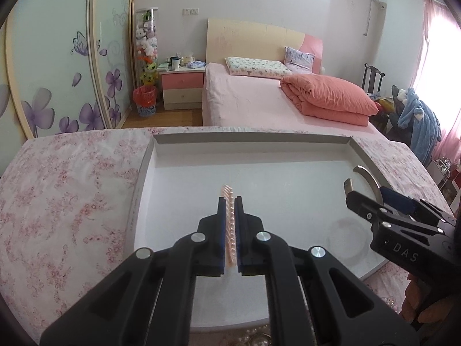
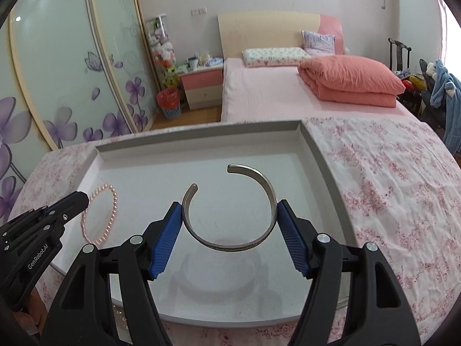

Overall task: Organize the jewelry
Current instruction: 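Carry the cuff into the grey tray with the right tool while the left drops the pearl bracelet, then grasp the pink flower-charm bead bracelet with the right tool while the left tool grasps the silver hoop bangle, then lift the bead bracelet with the right tool into the tray while the left tool places the hoop bangle there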

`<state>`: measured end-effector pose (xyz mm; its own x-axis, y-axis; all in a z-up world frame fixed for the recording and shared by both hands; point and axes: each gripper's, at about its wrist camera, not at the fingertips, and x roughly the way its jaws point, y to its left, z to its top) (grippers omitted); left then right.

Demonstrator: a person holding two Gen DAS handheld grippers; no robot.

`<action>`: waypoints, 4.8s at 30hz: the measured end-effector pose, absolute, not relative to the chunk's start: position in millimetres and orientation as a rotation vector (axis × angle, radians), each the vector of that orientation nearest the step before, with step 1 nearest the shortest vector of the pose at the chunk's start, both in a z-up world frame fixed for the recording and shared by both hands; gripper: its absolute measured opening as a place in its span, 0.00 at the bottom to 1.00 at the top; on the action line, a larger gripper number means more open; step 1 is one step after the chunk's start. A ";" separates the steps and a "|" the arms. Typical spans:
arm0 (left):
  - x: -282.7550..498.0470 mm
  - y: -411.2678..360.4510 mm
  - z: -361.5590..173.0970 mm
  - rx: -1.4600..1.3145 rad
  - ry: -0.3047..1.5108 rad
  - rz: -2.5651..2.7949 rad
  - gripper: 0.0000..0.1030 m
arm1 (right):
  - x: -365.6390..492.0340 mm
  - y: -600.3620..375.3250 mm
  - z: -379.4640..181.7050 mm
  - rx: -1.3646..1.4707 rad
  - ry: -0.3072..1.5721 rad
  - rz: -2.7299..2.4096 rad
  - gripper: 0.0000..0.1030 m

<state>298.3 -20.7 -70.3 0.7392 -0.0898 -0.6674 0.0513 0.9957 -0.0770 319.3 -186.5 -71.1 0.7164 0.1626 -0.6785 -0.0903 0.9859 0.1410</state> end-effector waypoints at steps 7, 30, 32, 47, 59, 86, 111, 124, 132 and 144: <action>295.4 -9.9 -63.1 -0.080 0.722 -0.057 0.18 | 310.2 -190.9 -61.7 0.116 0.736 0.141 0.67; 149.3 29.8 -42.9 -0.063 0.678 -0.059 0.44 | 210.3 -228.7 -55.1 0.049 0.774 0.181 0.51; 136.0 30.4 -50.0 -0.056 0.697 -0.073 0.47 | 203.6 -230.0 -65.2 0.039 0.810 0.193 0.48; 113.4 -7.3 -87.5 0.044 0.824 -0.191 0.63 | 203.1 -217.3 -98.9 -0.029 0.903 0.207 0.39; 128.8 -31.8 -107.9 0.107 0.897 -0.170 0.73 | 208.0 -221.7 -100.6 -0.005 0.876 0.167 0.16; 151.8 -38.5 -113.6 0.084 0.923 -0.143 0.76 | 207.6 -223.0 -100.8 -0.004 0.877 0.167 0.17; 154.4 -41.9 -114.2 0.081 0.916 -0.139 0.68 | 207.6 -223.8 -100.7 -0.004 0.878 0.167 0.17; 151.1 -36.4 -108.8 0.034 0.885 -0.151 0.67 | 197.7 -225.6 -72.3 0.094 0.754 0.235 0.16; 138.6 -30.8 -88.5 0.020 0.797 -0.142 0.67 | 185.9 -216.8 -44.4 0.128 0.640 0.313 0.16; 109.7 -37.1 -55.6 0.077 0.595 -0.085 0.67 | 166.6 -220.5 -29.3 0.181 0.578 0.325 0.16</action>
<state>109.7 -37.1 -55.6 0.8249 -0.0578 -0.5623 0.1021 0.9936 0.0476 166.6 -220.5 -29.3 0.7886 0.3506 -0.5052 -0.2501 0.9334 0.2573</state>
